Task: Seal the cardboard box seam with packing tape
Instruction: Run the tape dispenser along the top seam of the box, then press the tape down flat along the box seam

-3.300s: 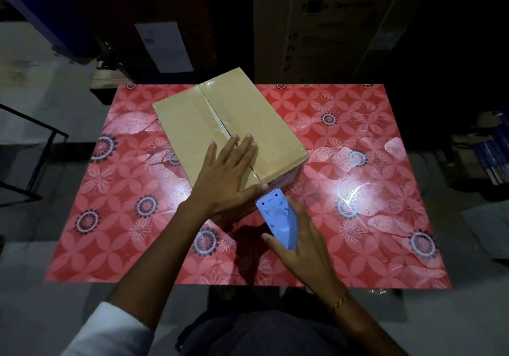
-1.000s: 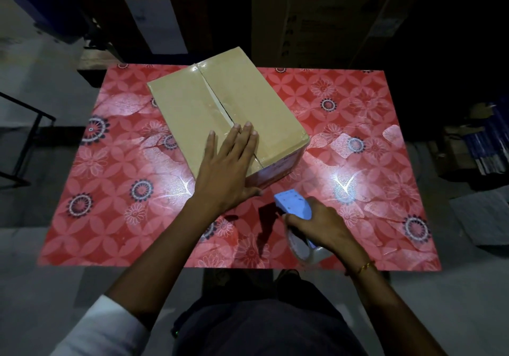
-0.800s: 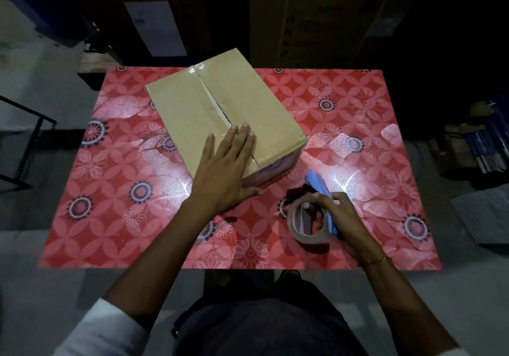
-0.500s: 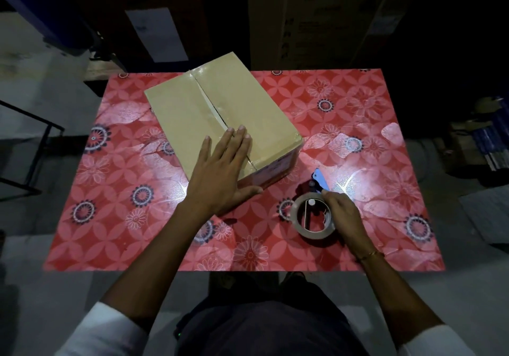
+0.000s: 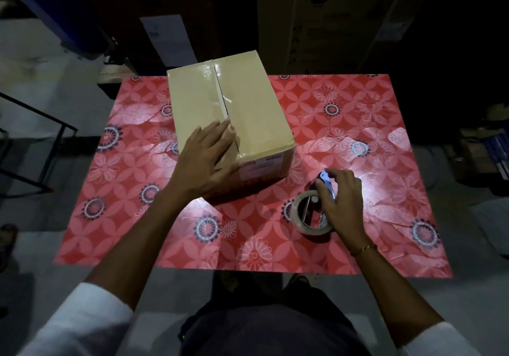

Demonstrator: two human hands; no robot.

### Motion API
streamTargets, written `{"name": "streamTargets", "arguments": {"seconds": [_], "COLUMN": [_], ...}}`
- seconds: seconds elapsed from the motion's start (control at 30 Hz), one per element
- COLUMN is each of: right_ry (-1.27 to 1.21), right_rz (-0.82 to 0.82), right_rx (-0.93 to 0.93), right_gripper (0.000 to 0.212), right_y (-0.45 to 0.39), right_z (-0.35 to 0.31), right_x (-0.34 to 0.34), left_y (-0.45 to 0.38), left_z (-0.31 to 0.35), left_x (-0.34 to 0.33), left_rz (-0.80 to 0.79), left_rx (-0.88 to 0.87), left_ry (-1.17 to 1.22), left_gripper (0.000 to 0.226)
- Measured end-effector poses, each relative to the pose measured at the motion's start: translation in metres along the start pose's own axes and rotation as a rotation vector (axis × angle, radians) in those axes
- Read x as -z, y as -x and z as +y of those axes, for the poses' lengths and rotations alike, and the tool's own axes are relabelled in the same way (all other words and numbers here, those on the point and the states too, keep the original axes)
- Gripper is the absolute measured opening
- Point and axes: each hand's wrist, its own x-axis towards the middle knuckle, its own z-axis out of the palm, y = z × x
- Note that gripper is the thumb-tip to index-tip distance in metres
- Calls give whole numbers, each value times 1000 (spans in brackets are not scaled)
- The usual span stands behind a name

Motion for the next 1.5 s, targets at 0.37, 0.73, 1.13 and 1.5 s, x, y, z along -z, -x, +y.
{"name": "streamTargets", "arguments": {"seconds": [0.37, 0.73, 1.13, 1.5], "right_ry": [327, 633, 570, 549], "right_rz": [-101, -209, -108, -175], "right_rx": [722, 871, 862, 888], "right_gripper": [64, 76, 71, 73], "right_y": [-60, -94, -95, -99], "right_z": [-111, -102, -109, -107], "right_x": [-22, -34, -42, -34], "left_y": [15, 16, 16, 15], "left_z": [20, 12, 15, 16], "left_x": [-14, -16, -11, -18], "left_rz": [-67, -83, -123, -33], "left_rx": [276, 218, 208, 234], "left_ry": [-271, -378, -409, -366], "left_gripper": [96, 95, 104, 92]}}
